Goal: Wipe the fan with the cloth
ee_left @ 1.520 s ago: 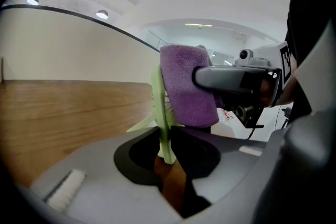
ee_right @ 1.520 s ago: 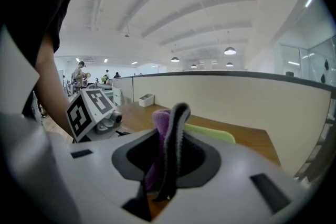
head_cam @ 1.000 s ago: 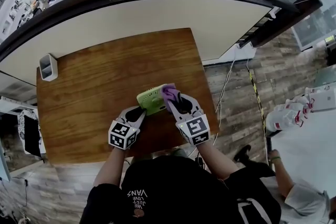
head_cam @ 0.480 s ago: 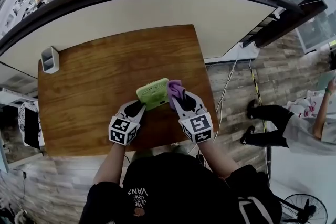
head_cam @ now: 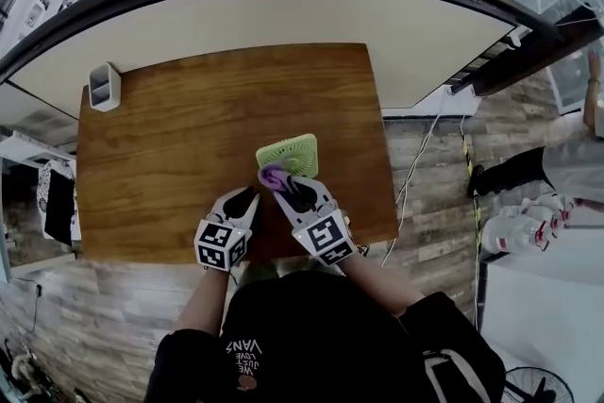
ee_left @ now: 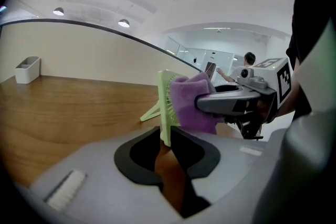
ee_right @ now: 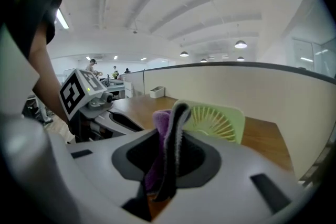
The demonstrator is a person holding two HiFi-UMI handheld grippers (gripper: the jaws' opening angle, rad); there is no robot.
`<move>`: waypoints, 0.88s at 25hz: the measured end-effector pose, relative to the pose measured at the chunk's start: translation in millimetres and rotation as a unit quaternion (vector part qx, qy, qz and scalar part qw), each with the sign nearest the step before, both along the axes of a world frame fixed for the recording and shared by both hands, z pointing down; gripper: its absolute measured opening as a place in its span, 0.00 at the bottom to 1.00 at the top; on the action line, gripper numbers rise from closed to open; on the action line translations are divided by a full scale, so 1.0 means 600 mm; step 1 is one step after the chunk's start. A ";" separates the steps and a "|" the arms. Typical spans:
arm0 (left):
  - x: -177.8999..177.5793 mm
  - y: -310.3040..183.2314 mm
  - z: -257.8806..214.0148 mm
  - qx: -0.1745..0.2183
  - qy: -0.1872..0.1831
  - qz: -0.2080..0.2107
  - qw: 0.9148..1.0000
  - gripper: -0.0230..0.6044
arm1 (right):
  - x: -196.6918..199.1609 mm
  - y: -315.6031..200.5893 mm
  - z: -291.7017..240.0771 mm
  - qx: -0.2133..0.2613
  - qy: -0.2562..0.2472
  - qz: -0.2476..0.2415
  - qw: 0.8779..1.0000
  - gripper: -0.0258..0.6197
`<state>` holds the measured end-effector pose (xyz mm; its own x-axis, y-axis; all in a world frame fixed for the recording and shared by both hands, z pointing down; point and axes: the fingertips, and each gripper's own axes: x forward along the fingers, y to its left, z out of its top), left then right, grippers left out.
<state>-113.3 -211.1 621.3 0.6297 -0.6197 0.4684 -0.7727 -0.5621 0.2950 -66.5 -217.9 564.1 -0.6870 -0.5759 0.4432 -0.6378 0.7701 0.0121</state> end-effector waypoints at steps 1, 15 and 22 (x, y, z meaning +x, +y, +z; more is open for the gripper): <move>-0.007 0.004 -0.001 -0.001 -0.001 -0.008 1.000 0.14 | -0.011 0.002 0.005 0.000 0.004 -0.012 1.000 0.19; -0.020 0.013 -0.034 0.005 0.033 -0.055 0.998 0.05 | 0.034 -0.017 0.033 -0.013 0.024 0.008 1.000 0.18; -0.007 0.009 -0.029 0.001 0.031 -0.053 0.998 0.05 | 0.115 -0.033 0.036 -0.025 0.021 0.065 0.997 0.19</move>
<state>-117.3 -205.7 603.9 0.5893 -0.6848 0.4286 -0.8074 -0.4796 0.3438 2.8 -237.6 585.8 -0.5875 -0.6356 0.5009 -0.7325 0.6807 0.0046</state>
